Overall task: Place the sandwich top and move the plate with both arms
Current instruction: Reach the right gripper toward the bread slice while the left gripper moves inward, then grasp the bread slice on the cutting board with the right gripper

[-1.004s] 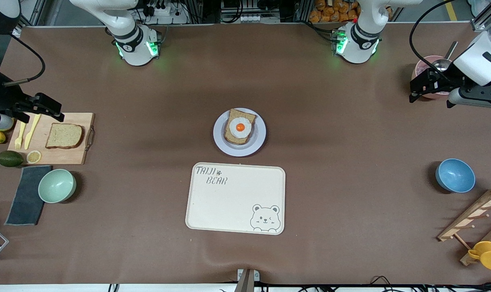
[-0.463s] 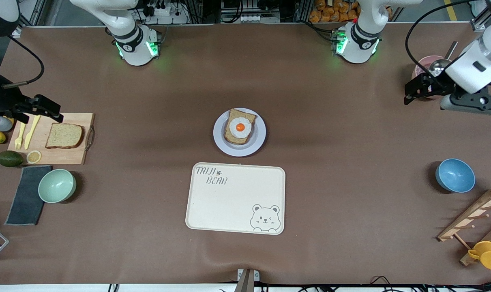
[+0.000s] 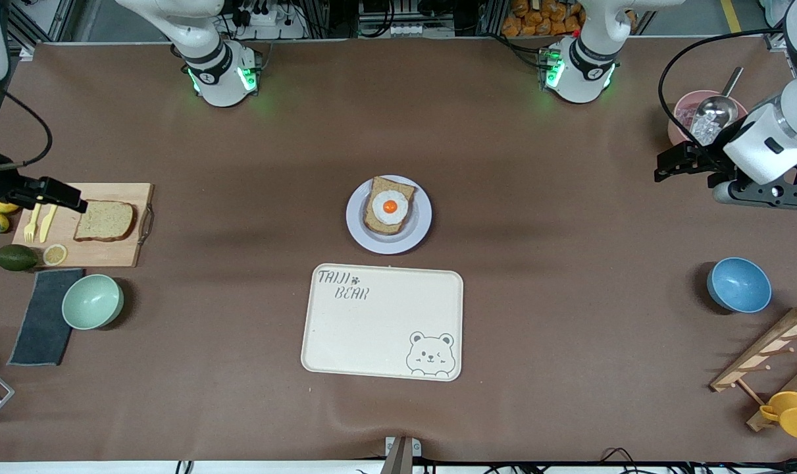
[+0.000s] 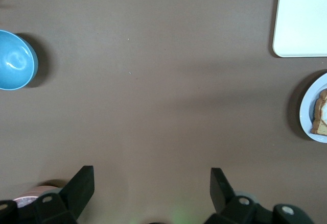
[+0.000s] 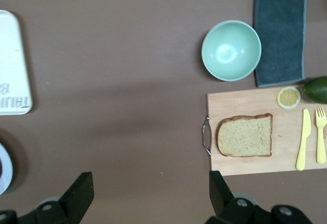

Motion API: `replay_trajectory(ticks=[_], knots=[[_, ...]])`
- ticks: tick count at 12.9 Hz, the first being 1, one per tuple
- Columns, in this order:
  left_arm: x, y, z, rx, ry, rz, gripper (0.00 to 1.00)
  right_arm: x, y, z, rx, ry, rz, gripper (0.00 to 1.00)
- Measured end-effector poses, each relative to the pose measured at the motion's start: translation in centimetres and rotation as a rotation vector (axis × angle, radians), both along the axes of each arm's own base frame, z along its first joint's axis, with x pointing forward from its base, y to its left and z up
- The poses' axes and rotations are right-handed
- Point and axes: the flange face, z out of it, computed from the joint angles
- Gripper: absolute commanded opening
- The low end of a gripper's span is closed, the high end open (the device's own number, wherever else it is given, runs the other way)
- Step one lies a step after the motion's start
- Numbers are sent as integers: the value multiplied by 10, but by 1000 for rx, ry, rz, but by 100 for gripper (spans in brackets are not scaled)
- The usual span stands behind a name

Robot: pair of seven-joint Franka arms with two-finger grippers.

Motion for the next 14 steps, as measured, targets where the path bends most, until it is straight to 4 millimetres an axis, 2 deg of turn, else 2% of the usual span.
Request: replay_trajectory(ticks=[3, 5, 11, 14], knots=[[-1, -2, -6, -16, 14, 2, 100, 10, -39, -37, 10, 14, 23, 100], [-3, -3, -13, -19, 30, 2, 100, 11, -74, -67, 18, 5, 54, 100], [-5, -5, -45, -52, 55, 15, 100, -6, -179, -147, 56, 37, 46, 100], [-3, -11, -74, -146, 101, 52, 100, -21, -228, -194, 88, 60, 56, 100]])
